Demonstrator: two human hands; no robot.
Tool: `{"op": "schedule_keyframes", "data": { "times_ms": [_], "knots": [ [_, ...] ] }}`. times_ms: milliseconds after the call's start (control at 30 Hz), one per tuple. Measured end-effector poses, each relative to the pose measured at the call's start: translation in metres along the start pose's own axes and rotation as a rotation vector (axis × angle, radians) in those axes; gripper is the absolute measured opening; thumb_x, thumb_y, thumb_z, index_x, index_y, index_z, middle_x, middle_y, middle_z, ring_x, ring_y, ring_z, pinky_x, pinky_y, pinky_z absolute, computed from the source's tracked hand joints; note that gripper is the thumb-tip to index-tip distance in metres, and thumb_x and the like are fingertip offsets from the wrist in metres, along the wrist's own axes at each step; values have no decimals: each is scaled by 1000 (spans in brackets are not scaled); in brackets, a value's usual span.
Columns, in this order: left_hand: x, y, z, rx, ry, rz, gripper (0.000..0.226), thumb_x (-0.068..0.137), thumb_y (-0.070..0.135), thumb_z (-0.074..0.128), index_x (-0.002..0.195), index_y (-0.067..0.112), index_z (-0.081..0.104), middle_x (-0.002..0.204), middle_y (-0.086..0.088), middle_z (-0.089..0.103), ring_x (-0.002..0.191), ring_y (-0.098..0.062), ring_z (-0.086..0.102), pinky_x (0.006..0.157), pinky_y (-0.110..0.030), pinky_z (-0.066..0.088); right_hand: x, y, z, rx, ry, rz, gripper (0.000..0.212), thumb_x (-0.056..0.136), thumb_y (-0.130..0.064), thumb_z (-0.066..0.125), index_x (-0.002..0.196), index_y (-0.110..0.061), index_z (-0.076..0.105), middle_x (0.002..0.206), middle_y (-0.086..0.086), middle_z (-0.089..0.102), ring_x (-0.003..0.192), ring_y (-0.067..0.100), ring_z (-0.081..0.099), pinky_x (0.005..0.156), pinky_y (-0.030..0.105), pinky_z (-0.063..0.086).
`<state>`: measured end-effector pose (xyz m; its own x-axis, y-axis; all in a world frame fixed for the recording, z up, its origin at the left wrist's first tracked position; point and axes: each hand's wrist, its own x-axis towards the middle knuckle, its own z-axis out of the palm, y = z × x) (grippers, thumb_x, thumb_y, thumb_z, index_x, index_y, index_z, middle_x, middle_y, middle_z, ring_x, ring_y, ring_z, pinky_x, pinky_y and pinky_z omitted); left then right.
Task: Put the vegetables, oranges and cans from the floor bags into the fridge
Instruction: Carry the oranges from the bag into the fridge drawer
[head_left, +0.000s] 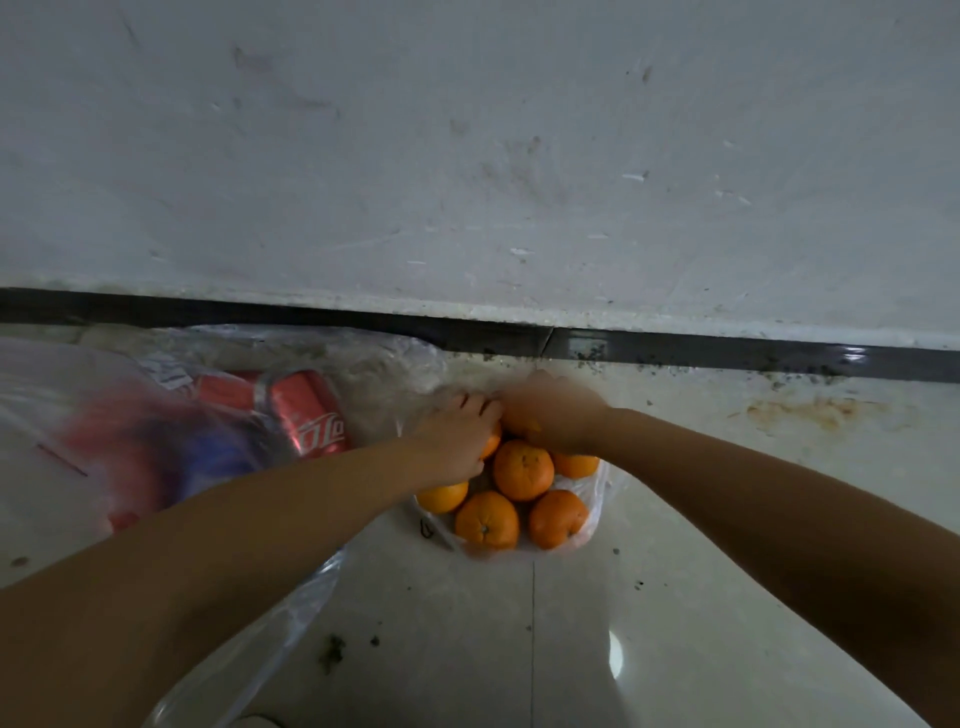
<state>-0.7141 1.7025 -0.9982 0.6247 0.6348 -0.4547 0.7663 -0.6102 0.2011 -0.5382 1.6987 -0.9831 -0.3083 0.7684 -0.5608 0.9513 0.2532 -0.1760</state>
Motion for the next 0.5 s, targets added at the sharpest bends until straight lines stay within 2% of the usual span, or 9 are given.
{"op": "schedule_keyframes", "data": {
  "times_ms": [100, 167, 233, 333, 400, 500],
  "knots": [
    [0, -4, 1, -47, -35, -46, 79, 82, 29, 65, 145, 18, 20, 142, -9, 32, 127, -29, 37, 97, -38, 40, 10, 1, -4, 16, -94, 2, 75, 87, -36, 61, 147, -32, 18, 141, 15, 33, 113, 36, 50, 86, 39, 47],
    [0, -7, 2, -72, -23, -53, 79, 80, 33, 66, 145, 21, 22, 140, -9, 35, 124, -29, 41, 95, -39, 42, 13, 2, -6, -27, -132, -22, 80, 85, -30, 65, 148, -32, 15, 140, 14, 34, 111, 35, 52, 78, 34, 45],
    [-2, -12, 4, -114, 7, -58, 77, 80, 35, 66, 143, 23, 24, 138, -7, 37, 123, -28, 43, 95, -39, 44, 13, 3, -6, -98, -114, -41, 82, 84, -25, 65, 148, -31, 14, 138, 14, 36, 110, 33, 53, 73, 32, 43],
    [-7, -18, 3, -215, 67, -102, 74, 79, 39, 67, 139, 25, 27, 141, -4, 32, 125, -26, 41, 96, -40, 45, 11, 8, 0, -89, -37, -65, 78, 84, -30, 64, 146, -29, 16, 134, 14, 42, 104, 31, 56, 73, 33, 48],
    [-12, -16, -1, -298, 126, -140, 74, 80, 38, 68, 140, 23, 28, 145, -5, 28, 129, -27, 37, 97, -38, 43, 3, 11, -2, 62, 31, -11, 78, 84, -40, 64, 145, -26, 17, 137, 13, 41, 104, 31, 57, 75, 33, 49],
    [-26, 0, -12, -498, 272, -294, 75, 78, 35, 70, 139, 18, 32, 143, -10, 32, 128, -29, 37, 99, -40, 40, -20, 2, -10, 453, 153, 155, 85, 79, -51, 68, 145, -26, 20, 146, 7, 34, 116, 30, 52, 87, 36, 46]
  ]
}}
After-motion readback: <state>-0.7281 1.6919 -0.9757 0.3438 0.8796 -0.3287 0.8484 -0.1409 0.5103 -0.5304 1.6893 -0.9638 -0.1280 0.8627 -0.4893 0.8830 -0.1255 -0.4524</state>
